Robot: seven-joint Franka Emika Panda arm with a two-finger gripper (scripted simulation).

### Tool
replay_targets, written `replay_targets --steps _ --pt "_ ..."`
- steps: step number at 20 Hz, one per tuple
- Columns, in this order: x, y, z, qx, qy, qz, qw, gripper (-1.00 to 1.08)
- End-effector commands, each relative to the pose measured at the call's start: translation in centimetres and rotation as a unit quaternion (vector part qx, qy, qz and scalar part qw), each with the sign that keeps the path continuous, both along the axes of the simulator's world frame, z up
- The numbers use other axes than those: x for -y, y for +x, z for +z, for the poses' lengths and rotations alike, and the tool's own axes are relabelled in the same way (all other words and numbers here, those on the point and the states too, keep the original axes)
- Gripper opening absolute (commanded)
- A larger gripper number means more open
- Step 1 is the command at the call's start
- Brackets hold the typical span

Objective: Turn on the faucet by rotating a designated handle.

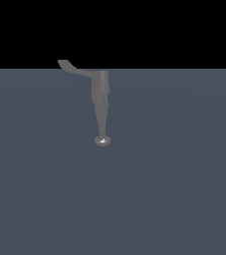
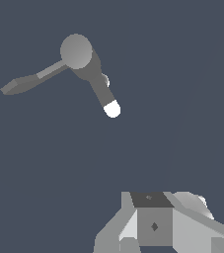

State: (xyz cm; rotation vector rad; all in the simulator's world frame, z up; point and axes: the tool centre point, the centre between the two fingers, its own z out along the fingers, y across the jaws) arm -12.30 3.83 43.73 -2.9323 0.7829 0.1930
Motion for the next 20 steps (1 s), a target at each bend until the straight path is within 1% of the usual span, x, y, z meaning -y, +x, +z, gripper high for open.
replay_targets --steps 1,5,10,15,20 --pt "-0.5 1.5 -0.5 -0.004 0.0 -0.032 0.9995 -1.0" --pt "-1.2 3.8 -1.4 -0.01 -0.004 -0.082 0.9966 -1.0" --pt "-2.3 6.6 -2.8 -0.016 -0.01 -0.145 0.9892 -1.0" --pt "-3.4 9.3 -4.3 -0.02 -0.019 -0.207 0.9779 -1.0" --pt "-4.6 11.9 -6.0 -0.021 -0.031 -0.268 0.9627 -1.0"
